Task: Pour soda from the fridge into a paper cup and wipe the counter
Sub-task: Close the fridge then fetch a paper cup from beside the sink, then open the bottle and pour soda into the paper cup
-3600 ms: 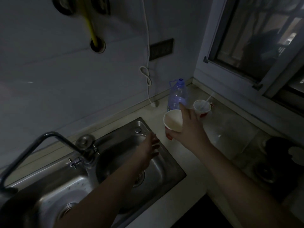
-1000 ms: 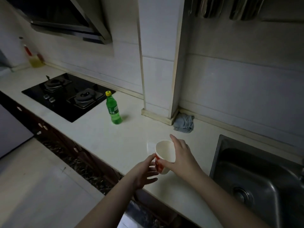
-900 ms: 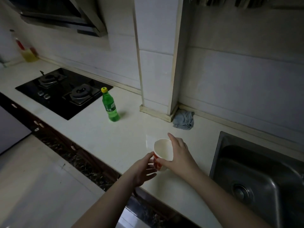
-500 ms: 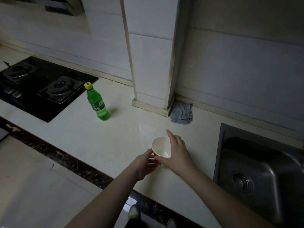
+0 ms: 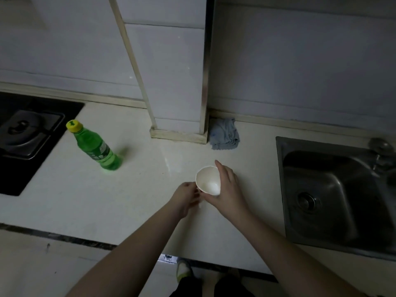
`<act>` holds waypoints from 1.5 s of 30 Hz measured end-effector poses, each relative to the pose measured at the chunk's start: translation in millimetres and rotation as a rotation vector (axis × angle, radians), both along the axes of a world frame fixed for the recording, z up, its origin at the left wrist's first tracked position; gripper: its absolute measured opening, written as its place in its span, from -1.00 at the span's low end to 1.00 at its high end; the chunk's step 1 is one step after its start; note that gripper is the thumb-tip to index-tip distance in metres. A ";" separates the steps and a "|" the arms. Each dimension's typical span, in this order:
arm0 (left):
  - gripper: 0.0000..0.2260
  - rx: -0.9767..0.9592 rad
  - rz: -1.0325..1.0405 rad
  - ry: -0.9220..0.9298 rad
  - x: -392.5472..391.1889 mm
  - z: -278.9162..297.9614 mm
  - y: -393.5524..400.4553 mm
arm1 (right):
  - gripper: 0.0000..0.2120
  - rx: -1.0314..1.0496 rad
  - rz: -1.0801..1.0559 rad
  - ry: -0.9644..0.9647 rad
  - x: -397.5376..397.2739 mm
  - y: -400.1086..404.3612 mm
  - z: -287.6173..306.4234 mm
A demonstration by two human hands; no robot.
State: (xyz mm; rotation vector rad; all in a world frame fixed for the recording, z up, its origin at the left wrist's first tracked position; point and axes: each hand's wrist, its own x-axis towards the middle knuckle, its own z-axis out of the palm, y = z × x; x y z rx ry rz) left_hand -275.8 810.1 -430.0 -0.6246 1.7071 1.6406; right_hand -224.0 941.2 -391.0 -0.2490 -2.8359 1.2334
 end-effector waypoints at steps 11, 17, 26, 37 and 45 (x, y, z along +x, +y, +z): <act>-0.88 -0.012 -0.020 0.121 -13.7 -5.0 -4.8 | -0.05 -0.035 0.006 -0.015 -12.3 -0.3 -17.2; -0.92 -0.069 -0.074 0.140 -15.0 -8.5 -4.5 | -0.03 -0.006 0.015 -0.023 -13.2 3.5 -20.1; -0.89 -0.133 -0.107 0.182 -15.0 -6.9 -15.0 | -0.05 0.045 0.078 0.026 -10.5 0.8 -8.0; -0.81 -0.293 -0.235 0.452 -18.6 -2.2 -55.2 | -0.25 0.201 0.126 0.105 -20.4 -8.8 15.8; -0.82 -0.329 -0.153 0.504 -19.2 12.8 -95.8 | -0.39 0.288 0.178 0.147 -31.9 -40.6 26.4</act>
